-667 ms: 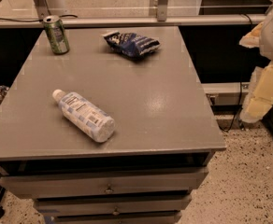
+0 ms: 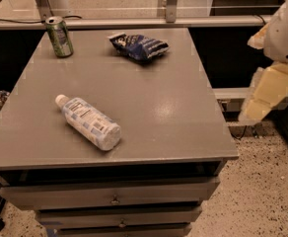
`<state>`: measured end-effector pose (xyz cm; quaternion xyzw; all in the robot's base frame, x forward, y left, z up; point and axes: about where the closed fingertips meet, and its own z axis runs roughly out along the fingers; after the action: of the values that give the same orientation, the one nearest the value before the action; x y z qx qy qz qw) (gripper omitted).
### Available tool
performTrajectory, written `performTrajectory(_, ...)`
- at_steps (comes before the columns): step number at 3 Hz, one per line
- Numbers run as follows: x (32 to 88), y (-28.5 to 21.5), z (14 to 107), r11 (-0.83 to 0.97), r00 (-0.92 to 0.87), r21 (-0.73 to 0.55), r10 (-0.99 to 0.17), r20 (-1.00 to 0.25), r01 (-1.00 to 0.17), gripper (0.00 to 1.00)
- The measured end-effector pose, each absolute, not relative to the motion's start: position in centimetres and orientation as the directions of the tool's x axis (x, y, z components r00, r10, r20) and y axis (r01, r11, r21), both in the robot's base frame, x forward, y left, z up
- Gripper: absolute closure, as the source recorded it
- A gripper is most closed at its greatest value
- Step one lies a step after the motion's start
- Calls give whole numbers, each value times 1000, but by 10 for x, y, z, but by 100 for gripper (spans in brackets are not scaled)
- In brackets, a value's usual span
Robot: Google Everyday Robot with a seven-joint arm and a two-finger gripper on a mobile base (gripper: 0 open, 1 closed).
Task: Place blue plastic bottle upright
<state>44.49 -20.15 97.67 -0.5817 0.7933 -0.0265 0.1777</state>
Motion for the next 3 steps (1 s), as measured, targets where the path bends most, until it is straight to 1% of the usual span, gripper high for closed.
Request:
performTrajectory(1, 460, -151, 979, 412, -321, -205, -874, -365, -888, 0)
performTrajectory(2, 471, -91, 981, 476, -376, -130, -810, -451, -870, 0)
performTrajectory(3, 471, -39, 980, 510, -423, -52, -761, -493, -858, 0)
